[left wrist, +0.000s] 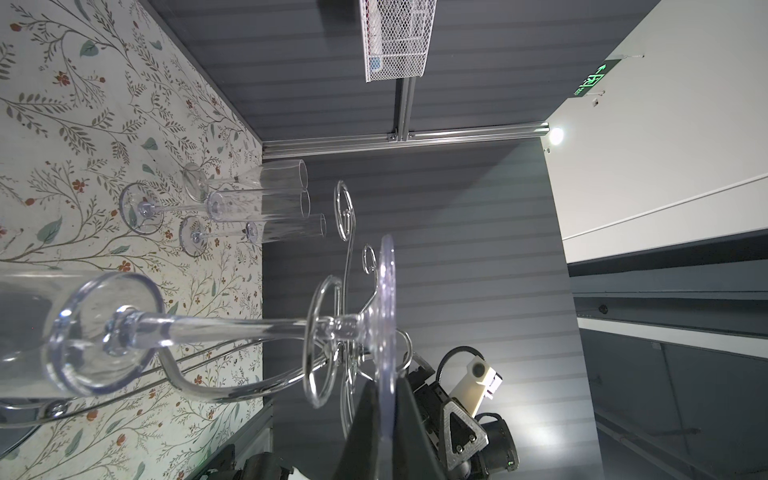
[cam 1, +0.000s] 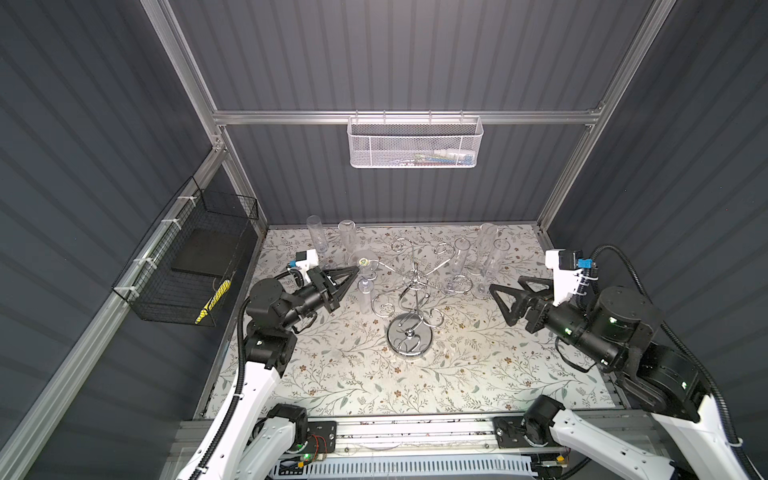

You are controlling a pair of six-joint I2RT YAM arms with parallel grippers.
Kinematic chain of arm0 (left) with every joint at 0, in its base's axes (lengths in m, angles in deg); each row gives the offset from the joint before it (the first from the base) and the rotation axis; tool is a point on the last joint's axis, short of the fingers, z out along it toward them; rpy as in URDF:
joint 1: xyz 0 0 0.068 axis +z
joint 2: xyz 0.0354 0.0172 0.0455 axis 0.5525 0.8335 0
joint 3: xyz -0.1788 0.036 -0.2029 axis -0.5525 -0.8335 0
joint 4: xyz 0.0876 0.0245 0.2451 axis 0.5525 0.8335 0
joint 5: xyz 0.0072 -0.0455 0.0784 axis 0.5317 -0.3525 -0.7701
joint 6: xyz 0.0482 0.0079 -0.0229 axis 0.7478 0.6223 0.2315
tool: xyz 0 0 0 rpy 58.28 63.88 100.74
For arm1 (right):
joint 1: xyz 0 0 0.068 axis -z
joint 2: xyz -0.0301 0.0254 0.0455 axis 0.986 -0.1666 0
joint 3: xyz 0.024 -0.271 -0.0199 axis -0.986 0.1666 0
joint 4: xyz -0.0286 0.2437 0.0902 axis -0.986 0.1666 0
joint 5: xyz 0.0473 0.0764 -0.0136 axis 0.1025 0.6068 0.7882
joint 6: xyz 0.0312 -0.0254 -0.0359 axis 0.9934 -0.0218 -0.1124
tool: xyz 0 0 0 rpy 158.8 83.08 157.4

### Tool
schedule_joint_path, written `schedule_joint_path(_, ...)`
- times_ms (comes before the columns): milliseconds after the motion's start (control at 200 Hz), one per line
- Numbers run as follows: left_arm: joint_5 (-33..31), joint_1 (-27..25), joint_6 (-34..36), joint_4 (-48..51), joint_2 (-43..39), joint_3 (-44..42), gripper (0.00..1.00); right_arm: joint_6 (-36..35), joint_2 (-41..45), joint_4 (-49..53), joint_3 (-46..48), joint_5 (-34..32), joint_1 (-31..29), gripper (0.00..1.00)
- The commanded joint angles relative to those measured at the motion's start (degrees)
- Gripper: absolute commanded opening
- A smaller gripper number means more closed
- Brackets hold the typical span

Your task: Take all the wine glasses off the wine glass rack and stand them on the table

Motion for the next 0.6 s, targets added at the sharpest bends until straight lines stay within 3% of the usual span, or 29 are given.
schedule_joint_path(0,-0.24,-0.07,2.23,-2.94,0.87,2.96,0.00,0.56,0.78,0.70,0.25,-0.36,0.11,0.99)
schedule_joint_path(595,2.45,-1.41,1.79,-4.21,4.13,6.12,0.00,1.10,0.01,-0.65,0.25,0.61,0.10,0.99)
